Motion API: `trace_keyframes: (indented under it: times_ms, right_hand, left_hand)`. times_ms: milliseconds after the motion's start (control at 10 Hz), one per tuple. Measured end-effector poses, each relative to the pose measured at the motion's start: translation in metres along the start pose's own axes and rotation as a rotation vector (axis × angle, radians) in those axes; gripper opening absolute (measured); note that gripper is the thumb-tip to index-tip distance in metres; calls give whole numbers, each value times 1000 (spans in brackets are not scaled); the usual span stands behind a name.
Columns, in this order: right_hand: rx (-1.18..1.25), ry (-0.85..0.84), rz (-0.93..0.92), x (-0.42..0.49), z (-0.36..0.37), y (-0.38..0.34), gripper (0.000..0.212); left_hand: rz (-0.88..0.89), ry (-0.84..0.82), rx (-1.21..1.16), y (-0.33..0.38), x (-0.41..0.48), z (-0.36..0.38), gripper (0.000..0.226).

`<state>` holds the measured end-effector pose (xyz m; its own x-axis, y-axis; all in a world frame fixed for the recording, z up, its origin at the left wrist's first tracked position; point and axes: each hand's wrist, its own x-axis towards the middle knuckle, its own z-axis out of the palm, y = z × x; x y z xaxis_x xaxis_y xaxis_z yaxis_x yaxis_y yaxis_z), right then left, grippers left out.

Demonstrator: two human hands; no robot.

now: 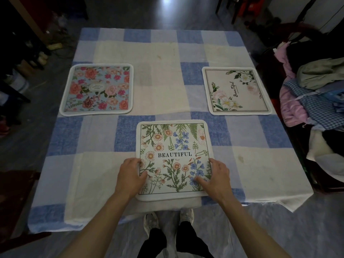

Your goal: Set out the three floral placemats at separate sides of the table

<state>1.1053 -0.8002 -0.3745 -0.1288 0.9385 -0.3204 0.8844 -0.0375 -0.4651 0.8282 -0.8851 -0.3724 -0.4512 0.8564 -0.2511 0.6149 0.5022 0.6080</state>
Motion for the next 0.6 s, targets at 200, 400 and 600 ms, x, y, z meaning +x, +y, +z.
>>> trace_keyframes:
  times_ms: [200,400,600]
  right_hand:
    - [49,51,-40,5,-9,-5,81]
    - [129,131,-152,8,-24,-26,70]
    - [284,177,-264,11,-54,-56,56]
  left_hand:
    - [18,16,11,1,3,-7,45]
    - [34,62,6,10,7,-22,55]
    - [59,132,-129,31,14,-52,58]
